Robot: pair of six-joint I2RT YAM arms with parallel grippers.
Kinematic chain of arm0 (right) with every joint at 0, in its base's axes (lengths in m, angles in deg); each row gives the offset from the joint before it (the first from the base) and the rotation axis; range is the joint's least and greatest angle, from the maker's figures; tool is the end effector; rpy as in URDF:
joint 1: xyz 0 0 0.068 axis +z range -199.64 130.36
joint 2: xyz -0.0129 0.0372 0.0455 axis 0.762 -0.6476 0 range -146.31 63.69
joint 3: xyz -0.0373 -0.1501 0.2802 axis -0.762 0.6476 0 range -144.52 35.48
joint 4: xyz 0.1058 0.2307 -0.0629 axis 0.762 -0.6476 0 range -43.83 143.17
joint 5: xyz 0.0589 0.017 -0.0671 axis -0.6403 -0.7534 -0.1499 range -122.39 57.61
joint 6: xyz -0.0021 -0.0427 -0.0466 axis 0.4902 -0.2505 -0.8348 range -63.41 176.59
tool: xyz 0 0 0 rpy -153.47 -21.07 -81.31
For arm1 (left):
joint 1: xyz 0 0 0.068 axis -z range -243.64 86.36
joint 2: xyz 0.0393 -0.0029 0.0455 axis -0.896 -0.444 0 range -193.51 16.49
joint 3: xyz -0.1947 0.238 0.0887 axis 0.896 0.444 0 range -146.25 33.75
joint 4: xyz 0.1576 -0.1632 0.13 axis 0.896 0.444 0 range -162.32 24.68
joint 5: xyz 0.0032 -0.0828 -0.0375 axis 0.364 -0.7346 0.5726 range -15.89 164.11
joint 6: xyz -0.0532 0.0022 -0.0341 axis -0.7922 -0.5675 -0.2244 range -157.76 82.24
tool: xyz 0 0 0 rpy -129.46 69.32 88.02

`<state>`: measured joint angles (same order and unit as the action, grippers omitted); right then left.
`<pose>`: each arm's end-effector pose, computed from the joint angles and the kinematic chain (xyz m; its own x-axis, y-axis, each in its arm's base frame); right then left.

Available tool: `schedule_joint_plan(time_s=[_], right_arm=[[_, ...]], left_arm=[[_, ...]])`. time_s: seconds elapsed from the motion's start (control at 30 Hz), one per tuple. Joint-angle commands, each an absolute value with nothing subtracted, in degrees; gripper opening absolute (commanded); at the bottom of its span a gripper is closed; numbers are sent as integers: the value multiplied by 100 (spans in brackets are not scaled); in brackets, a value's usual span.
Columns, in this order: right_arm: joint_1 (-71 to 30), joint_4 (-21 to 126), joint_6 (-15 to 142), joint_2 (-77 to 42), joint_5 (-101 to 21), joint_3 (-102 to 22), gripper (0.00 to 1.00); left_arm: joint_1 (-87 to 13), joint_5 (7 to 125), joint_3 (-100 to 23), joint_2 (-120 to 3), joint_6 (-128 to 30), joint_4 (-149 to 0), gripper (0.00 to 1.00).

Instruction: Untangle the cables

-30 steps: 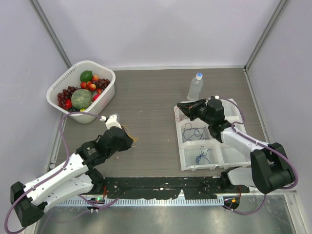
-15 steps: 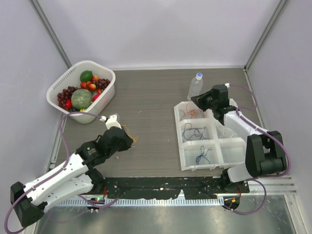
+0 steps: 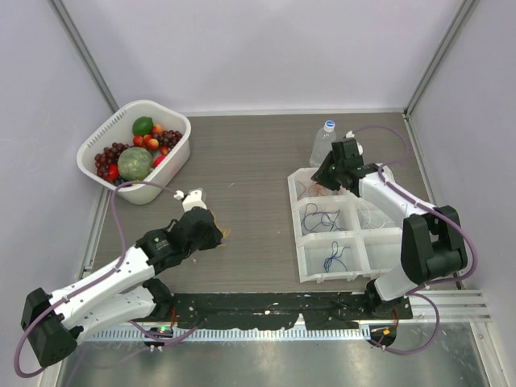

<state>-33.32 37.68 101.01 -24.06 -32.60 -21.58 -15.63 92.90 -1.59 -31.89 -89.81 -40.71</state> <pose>0.3204 0.0940 0.2640 -0.6928 0.5266 -0.4927 0.2823 0.8267 0.4866 0.1120 -0.1011 0.2660 -0.7232 -0.3123 -0.6160 -0.0323 0.9062 -0.4216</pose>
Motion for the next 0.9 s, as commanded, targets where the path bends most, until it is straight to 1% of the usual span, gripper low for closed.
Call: schedule_joint_plan(time_s=[0.0, 0.03, 0.07, 0.13, 0.23, 0.33, 0.47, 0.57, 0.73, 0.83, 0.87], right_arm=[[-3347, 2920, 9421, -2113, -3020, -2797, 41], [-3355, 2804, 9316, -2069, -3020, -2929, 44], [-3355, 2559, 9254, -2043, -3028, -3000, 49], [-3399, 2225, 9043, -1938, -3046, -3167, 55], [-3557, 1907, 8754, -1727, -3142, -3299, 60], [-3925, 1582, 8481, -1411, -3151, -3378, 61], [-4610, 1651, 8182, -1225, -3511, -3352, 62], [-5076, 1809, 7970, -1453, -3635, -3448, 61], [-5148, 2319, 7655, -2147, -3582, -3642, 58], [-5140, 2521, 7505, -2437, -3810, -3782, 51], [-5140, 2600, 7496, -2429, -3941, -3765, 51]], left_arm=[[-1548, 9248, -396, -3308, -8900, -4402, 0], [-1548, 9239, -378, -3308, -8918, -4411, 0], [-1548, 9231, -370, -3317, -8926, -4428, 0], [-1548, 9213, -361, -3326, -8953, -4437, 0], [-1548, 9222, -370, -3299, -8953, -4394, 0], [-1548, 9239, -378, -3247, -8953, -4350, 0], [-1548, 9204, -352, -3229, -8962, -4332, 0], [-1548, 9152, -361, -3255, -8979, -4349, 0], [-1548, 9116, -387, -3264, -9006, -4367, 0], [-1548, 9142, -448, -3247, -9006, -4306, 0], [-1548, 9151, -457, -3229, -9006, -4279, 0]])
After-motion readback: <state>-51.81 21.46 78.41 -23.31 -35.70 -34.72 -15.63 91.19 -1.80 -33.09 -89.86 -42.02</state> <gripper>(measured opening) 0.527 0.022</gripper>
